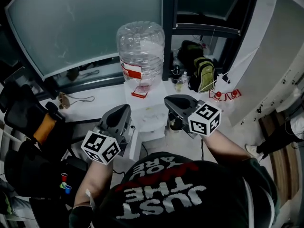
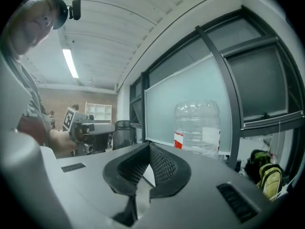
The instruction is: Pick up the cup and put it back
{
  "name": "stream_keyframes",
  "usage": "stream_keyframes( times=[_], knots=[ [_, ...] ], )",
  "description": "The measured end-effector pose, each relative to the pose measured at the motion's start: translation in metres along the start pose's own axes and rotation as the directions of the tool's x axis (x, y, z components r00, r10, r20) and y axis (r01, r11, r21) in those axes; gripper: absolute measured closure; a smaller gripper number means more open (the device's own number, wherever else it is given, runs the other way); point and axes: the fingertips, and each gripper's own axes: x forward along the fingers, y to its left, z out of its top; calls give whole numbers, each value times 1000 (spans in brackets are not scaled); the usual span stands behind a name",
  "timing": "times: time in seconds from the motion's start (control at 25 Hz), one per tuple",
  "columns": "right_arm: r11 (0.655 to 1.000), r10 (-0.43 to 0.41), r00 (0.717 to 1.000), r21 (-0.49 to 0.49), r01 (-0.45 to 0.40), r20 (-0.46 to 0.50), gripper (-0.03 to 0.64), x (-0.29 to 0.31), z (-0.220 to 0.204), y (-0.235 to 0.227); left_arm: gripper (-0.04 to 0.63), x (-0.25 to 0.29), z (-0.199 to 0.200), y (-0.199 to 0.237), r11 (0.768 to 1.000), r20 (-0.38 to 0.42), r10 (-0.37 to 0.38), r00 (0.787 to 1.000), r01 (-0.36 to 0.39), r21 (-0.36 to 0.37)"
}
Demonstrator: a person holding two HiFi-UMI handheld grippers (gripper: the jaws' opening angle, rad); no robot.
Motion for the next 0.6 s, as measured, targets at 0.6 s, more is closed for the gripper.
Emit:
stream_keyframes(
  times=[0.6],
  knots=[
    [999,18,1000,-46,-18,8,584,5,6,10,588,-8,-8,5,1000,-3,16,1000,-16,-7]
  ],
)
